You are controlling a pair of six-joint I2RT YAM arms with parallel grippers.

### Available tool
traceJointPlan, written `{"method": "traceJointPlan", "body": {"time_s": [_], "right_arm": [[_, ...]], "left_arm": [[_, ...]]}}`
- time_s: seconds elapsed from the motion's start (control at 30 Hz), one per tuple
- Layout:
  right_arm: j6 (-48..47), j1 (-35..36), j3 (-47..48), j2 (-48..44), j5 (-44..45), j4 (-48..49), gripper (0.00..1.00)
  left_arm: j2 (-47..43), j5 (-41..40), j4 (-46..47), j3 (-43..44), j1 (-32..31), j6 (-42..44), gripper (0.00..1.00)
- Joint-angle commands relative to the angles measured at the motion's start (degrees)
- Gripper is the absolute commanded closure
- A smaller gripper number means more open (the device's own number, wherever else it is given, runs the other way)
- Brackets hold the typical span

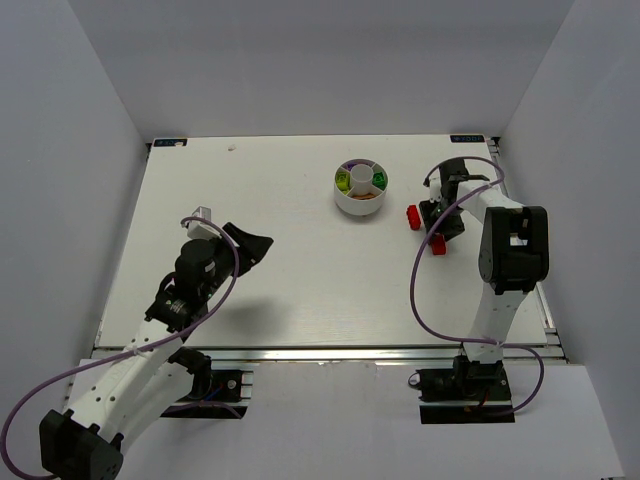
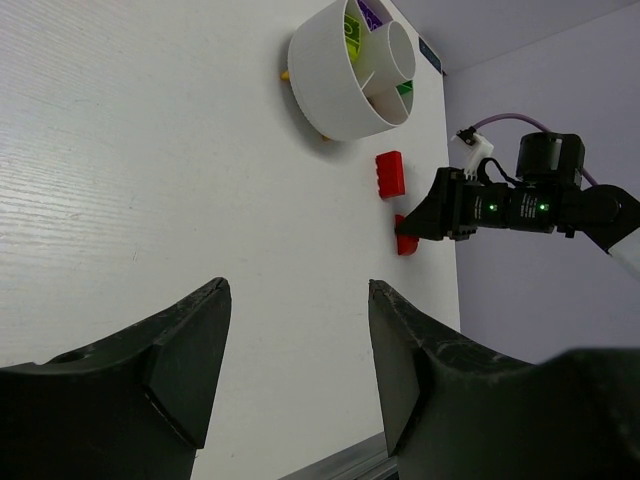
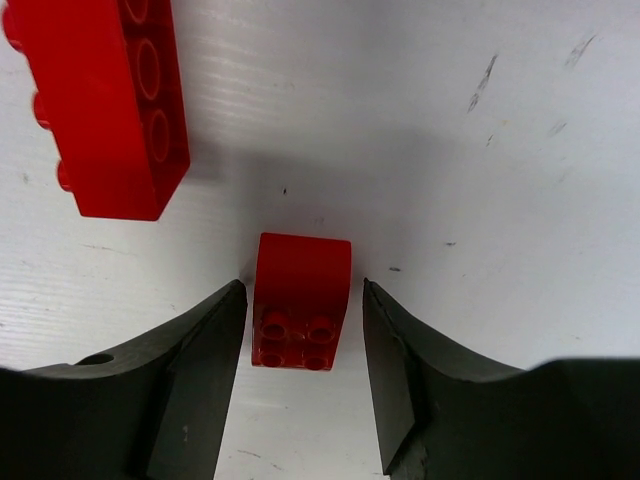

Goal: Sort the legos into containers by color

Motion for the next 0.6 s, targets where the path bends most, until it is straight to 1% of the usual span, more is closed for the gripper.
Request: {"method": "traceJointPlan", "body": {"time_s": [0.0,0.07,0.17,0.23,0.33,0.37,0.43,0.47,0.53,0.57], "right_arm": [[0.28,-0.19,-1.21,-1.35,0.17,-1.22,0.44],[0.54,-0.19,-1.48,-1.26,0.09,-1.22,0.44],[0.63,-0.19,-1.04,-1.08,-0.35,-1.31,0.47],[0.55,-0.19,-0.43,-1.08,-0.7,-1.57,0.52],[0.02,-0.19,1.15,-1.78,-1.23,-1.75,0.62],[-0.42,-0.1,2.29,-2.05,-2.71,-1.84,0.69],[-1.21,-0.19,3.61,-3.19,-4.3,-2.1,0.77],[-1.82,-0.28,4.49,-3.54,-4.92,-2.36,0.86],[-2.7,-0.28,7.39,-4.94,-7.64,-2.71,0.94],[-3.92,-0.28,8.53,-5.3,-9.3,-3.32,1.0]], "left_arm": [[-1.22,-0.59,-0.01,-0.03,-0.01,-0.14,0.33],[-1.4,-0.68,-0.19,-0.03,-0.01,-0.14,0.33],[-1.83,-0.85,-0.45,0.06,-0.01,-0.14,0.33],[-2.01,-0.94,-0.54,-0.03,-0.01,-0.22,0.33],[-2.1,-0.94,-0.71,0.24,-0.01,-0.23,0.33],[-2.19,-1.03,-0.72,0.32,-0.01,-0.23,0.33],[-2.19,-1.12,-0.89,0.5,-0.01,-0.23,0.33],[-2.27,-1.12,-0.89,0.5,-0.01,-0.23,0.33],[-2.28,-1.12,-0.8,0.5,-0.01,-0.23,0.33],[-2.28,-1.12,-0.54,0.33,-0.01,-0.23,0.33]]}}
